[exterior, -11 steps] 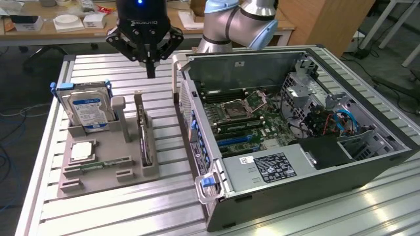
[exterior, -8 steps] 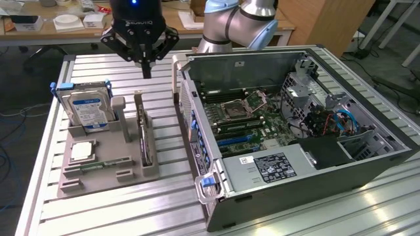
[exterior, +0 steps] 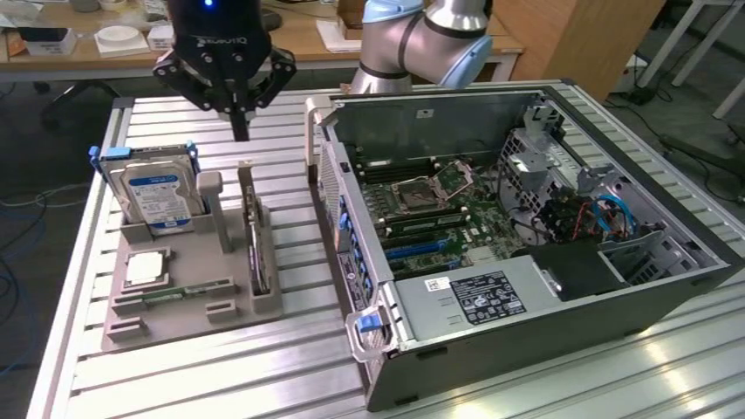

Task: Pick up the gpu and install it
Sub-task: 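Reach for the gpu, then pick up the gpu and move the gpu toward the slot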

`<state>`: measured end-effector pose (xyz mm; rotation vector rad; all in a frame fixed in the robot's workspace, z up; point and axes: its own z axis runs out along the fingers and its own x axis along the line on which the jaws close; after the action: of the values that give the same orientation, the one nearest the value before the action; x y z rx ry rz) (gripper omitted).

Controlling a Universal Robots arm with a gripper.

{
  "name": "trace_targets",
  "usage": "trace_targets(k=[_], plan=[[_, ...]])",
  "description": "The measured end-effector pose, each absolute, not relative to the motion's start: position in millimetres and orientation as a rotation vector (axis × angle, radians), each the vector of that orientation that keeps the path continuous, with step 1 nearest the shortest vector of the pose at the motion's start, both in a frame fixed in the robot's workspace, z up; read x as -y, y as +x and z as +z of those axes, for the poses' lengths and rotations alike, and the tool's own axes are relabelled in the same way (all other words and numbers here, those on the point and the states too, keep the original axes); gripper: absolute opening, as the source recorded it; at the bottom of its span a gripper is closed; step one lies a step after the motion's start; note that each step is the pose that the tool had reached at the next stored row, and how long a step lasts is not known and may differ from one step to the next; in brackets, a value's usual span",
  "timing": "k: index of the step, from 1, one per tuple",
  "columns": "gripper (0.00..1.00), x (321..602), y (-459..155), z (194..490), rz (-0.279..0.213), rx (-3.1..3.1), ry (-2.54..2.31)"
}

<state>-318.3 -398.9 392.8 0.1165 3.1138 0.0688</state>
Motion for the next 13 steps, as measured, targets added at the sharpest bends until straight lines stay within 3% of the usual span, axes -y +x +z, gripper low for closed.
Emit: trace_targets(k=[13], plan=[[0.1,398.8,-327.5,392.8,0.069,-3.114,0.117]])
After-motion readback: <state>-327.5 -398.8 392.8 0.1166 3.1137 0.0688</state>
